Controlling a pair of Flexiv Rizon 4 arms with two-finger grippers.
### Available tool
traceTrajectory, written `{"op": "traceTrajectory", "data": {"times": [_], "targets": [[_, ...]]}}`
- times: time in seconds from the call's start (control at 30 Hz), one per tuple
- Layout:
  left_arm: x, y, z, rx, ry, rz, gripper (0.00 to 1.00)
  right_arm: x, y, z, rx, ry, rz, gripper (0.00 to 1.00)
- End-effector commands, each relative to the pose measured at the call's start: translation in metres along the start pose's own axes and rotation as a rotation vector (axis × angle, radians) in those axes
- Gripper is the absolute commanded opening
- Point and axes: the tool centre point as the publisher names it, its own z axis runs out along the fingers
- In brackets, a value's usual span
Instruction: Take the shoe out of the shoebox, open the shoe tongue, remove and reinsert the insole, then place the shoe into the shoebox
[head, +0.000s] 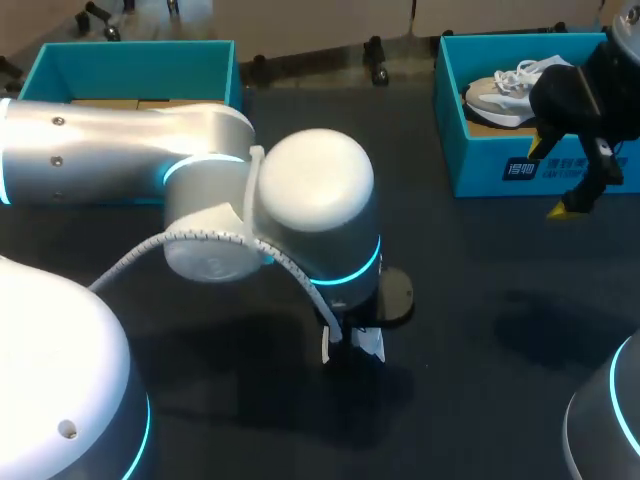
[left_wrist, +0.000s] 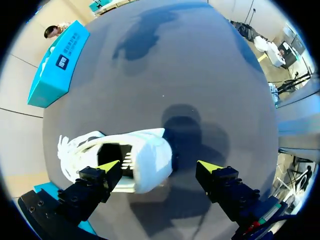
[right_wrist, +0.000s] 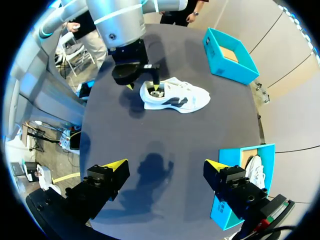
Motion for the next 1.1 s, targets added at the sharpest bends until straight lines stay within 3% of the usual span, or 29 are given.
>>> {"op": "traceTrajectory", "data": {"times": [0.03, 0.63, 1.1], "targets": [[0.004, -0.010, 0.018, -0.020, -0.003, -0.011, 1.00, -0.002, 0.001, 0.001, 0.003, 0.004, 0.002, 1.00], [0.000, -0.016, 0.046, -0.090, 0.009, -0.044, 1.00, -0.002, 0.001, 0.001, 0.003, 0.004, 0.002, 1.00], [-0.005, 0.005, 0.035, -0.081, 0.023, -0.061, 1.00, -0.002, 0.001, 0.001, 0.003, 0.004, 0.002, 1.00]]}}
